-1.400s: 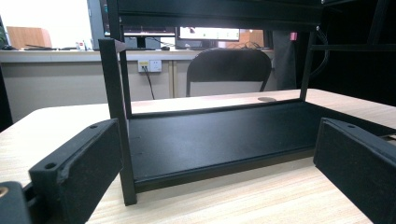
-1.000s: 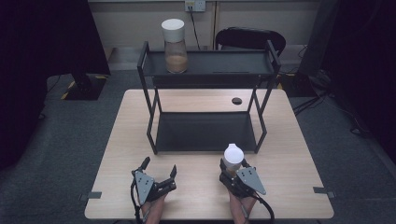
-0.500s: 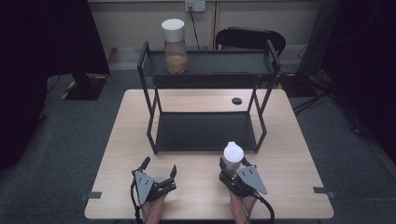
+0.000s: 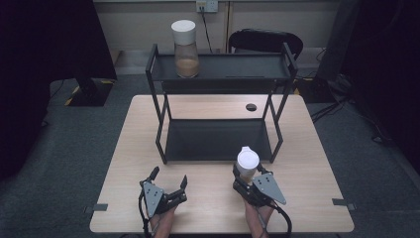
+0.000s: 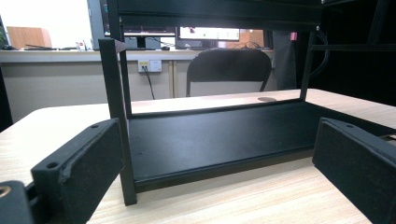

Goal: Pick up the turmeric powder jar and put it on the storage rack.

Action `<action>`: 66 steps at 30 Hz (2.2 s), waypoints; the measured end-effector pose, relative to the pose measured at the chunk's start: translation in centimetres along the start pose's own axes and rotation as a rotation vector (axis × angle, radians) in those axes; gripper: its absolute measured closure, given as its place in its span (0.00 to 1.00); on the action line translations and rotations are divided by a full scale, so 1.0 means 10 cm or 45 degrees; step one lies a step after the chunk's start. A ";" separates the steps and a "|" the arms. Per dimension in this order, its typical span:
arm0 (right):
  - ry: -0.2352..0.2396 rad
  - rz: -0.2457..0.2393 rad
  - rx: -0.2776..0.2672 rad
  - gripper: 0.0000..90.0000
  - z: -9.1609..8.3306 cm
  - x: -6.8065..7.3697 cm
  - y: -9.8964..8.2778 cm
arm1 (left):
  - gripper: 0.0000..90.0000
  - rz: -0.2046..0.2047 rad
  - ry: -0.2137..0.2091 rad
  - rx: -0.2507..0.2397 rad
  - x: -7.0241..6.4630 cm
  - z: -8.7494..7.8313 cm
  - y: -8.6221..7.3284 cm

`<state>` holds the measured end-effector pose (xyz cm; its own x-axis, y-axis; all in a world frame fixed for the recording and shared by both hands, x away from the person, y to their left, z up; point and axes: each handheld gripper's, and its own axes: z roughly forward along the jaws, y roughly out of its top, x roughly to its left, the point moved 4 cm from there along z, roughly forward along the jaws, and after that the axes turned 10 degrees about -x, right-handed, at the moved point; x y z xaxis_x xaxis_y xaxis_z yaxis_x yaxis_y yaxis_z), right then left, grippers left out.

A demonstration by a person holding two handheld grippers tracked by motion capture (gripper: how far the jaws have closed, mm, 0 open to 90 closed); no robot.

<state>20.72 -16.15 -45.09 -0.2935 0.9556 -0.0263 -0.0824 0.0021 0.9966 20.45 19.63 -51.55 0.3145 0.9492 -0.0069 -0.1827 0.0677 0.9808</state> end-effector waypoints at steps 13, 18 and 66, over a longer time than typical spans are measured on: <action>0.025 0.005 -0.033 0.33 0.03 -0.02 0.16 | 0.01 0.000 0.000 0.000 0.00 0.00 0.00; 0.027 0.003 -0.047 0.33 0.04 -0.02 0.20 | 0.01 0.000 0.000 0.000 0.00 0.00 0.00; 0.074 -0.007 -0.227 0.33 0.42 -0.16 0.93 | 0.01 -0.001 0.000 -0.001 0.00 0.00 0.00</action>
<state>24.43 -16.44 -35.44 -0.3465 0.9371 -0.0411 -0.2498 -0.0499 0.9670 20.46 19.63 -51.56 0.3147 0.9492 -0.0077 -0.1831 0.0687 0.9807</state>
